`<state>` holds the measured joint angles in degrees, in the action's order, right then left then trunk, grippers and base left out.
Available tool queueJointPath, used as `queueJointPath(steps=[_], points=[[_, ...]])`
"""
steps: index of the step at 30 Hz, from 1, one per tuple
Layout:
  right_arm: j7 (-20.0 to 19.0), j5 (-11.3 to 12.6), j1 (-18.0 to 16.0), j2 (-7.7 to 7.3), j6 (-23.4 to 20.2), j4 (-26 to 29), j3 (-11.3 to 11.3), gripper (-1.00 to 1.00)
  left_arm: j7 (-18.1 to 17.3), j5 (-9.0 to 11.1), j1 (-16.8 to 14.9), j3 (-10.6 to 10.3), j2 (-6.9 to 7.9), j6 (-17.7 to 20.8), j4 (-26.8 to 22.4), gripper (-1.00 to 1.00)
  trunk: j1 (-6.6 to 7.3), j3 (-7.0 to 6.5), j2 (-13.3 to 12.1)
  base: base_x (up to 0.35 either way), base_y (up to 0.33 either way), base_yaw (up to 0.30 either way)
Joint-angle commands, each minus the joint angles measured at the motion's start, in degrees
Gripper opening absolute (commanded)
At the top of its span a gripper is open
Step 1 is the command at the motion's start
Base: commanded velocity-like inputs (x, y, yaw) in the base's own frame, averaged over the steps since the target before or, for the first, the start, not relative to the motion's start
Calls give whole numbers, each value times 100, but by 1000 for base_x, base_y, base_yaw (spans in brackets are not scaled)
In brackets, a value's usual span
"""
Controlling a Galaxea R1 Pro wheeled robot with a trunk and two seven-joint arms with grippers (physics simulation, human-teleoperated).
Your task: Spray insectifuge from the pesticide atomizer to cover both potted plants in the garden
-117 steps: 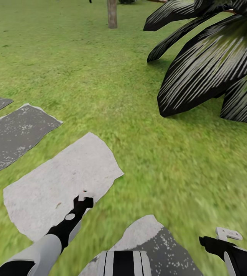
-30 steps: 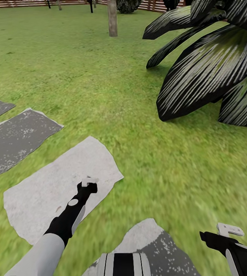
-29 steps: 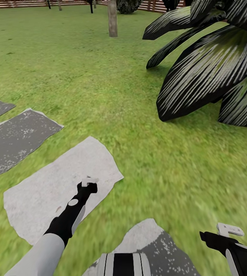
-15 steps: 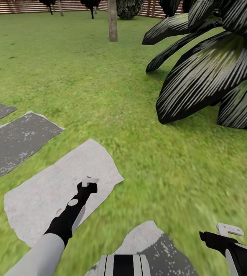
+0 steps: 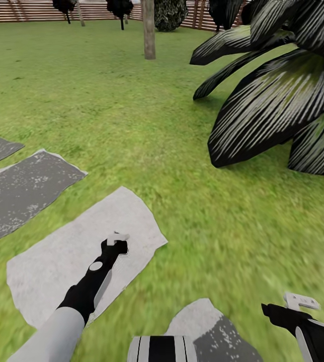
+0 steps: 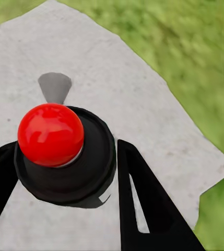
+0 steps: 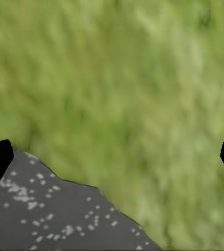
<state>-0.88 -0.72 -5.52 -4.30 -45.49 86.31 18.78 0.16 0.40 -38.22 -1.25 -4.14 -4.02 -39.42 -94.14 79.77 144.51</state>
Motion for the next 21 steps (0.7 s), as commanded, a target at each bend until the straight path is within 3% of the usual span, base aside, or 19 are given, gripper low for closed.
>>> queueJointPath(steps=[1,8,21], points=[[-9,-8,-2,-1,-30,9,3,100,2,4,-2,-7,1,-19,5,-100,-1,-6,1,188,259,0],[-3,-8,-2,2,-30,9,3,100,2,4,-2,-7,1,-12,5,-100,-1,-70,1,166,217,0],[16,-8,-2,16,-30,9,3,100,2,4,-2,-7,1,52,12,-100,-1,-189,1,10,11,16]])
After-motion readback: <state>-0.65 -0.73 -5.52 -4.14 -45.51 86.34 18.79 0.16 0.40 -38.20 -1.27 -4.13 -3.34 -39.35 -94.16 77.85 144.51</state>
